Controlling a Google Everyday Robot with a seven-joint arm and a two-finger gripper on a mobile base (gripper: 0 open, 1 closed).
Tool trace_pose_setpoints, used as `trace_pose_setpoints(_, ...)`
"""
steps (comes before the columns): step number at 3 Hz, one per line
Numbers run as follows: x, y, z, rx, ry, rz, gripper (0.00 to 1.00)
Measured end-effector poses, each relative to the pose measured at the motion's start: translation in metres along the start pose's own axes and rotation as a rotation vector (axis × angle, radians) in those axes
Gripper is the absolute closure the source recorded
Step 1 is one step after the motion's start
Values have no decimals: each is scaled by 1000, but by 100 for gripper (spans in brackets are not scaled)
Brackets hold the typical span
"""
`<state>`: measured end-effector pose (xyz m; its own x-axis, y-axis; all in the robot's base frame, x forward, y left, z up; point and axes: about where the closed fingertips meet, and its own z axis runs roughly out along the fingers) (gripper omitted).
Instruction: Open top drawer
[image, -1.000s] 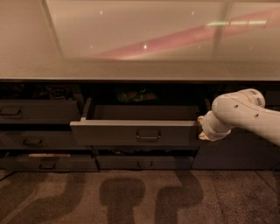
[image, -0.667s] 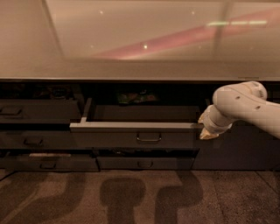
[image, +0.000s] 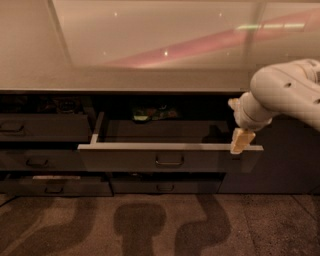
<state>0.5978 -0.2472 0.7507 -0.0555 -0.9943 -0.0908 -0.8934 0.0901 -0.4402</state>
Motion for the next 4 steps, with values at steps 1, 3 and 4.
trace_pose_setpoints(1, 1, -17, -26, 35, 4, 23, 0)
trace_pose_setpoints(3, 1, -17, -27, 36, 4, 23, 19)
trace_pose_setpoints(4, 1, -17, -27, 36, 4, 23, 43)
